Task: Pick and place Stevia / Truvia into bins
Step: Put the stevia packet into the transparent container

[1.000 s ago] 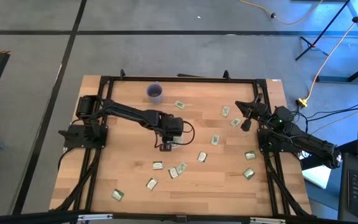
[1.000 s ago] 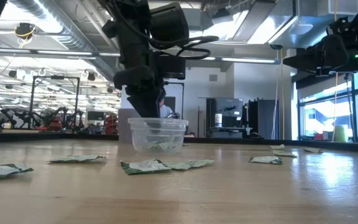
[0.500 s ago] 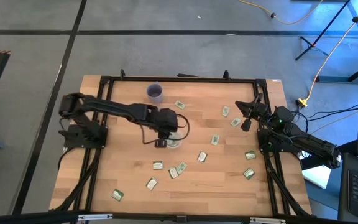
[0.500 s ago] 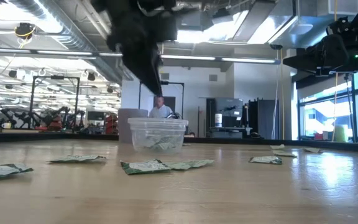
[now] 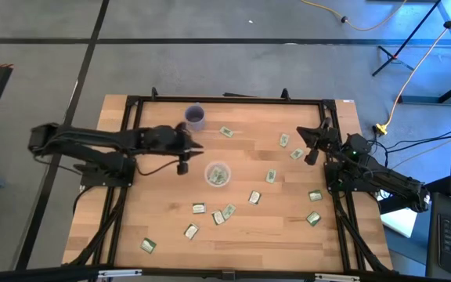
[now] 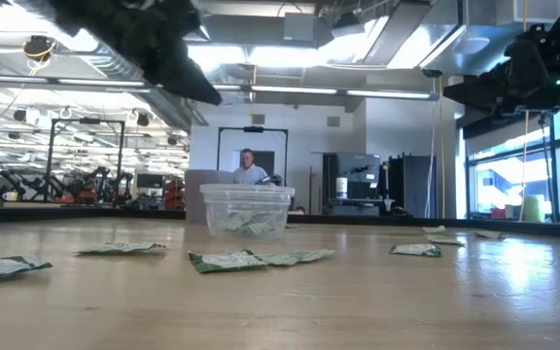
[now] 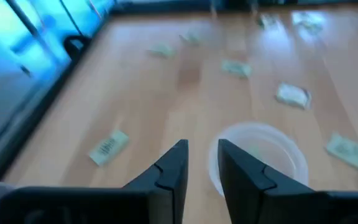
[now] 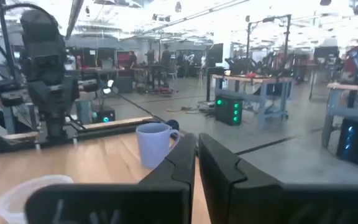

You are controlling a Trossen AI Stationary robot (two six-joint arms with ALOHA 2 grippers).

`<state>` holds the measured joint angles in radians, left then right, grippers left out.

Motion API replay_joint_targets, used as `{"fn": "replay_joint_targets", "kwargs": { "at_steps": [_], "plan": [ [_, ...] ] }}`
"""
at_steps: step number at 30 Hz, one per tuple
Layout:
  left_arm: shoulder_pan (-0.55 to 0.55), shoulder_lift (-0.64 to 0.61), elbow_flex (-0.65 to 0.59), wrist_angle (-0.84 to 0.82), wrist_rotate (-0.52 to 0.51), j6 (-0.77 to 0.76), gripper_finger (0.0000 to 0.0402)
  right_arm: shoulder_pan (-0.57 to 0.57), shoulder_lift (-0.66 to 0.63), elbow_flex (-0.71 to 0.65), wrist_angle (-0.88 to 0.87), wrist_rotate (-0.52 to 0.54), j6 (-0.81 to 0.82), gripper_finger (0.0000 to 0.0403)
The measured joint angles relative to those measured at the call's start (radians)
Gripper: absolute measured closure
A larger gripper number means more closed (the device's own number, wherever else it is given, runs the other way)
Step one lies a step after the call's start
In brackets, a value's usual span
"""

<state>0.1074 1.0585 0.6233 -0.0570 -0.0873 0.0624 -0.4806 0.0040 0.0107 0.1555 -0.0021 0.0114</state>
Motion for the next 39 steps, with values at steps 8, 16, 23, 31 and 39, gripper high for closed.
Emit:
{"fn": "replay_joint_targets", "kwargs": {
  "at_steps": [8, 16, 23, 31, 39],
  "plan": [
    [0.052, -0.192, -0.199, 0.363, -0.002, -0.057, 0.032, 0.04, 0.034, 0.041, 0.062, -0.096, -0.066, 0.0377],
    [0.085, -0.258, -0.265, 0.445, -0.015, 0.015, 0.032, 0.12, 0.307, 0.18, 0.036, -0.09, -0.052, 0.0377],
    [0.092, -0.255, -0.3, 0.517, -0.035, 0.004, 0.032, 0.19, 0.649, 0.297, -0.122, 0.049, 0.109, 0.0377],
    [0.092, -0.255, -0.302, 0.526, -0.05, 0.048, 0.032, 0.264, 0.943, 0.436, -0.205, -0.001, 0.325, 0.0377],
    [0.092, -0.255, -0.302, 0.525, -0.05, 0.048, 0.0321, 0.315, 1.073, 0.575, -0.366, -0.025, 0.272, 0.0351]
  ]
}}
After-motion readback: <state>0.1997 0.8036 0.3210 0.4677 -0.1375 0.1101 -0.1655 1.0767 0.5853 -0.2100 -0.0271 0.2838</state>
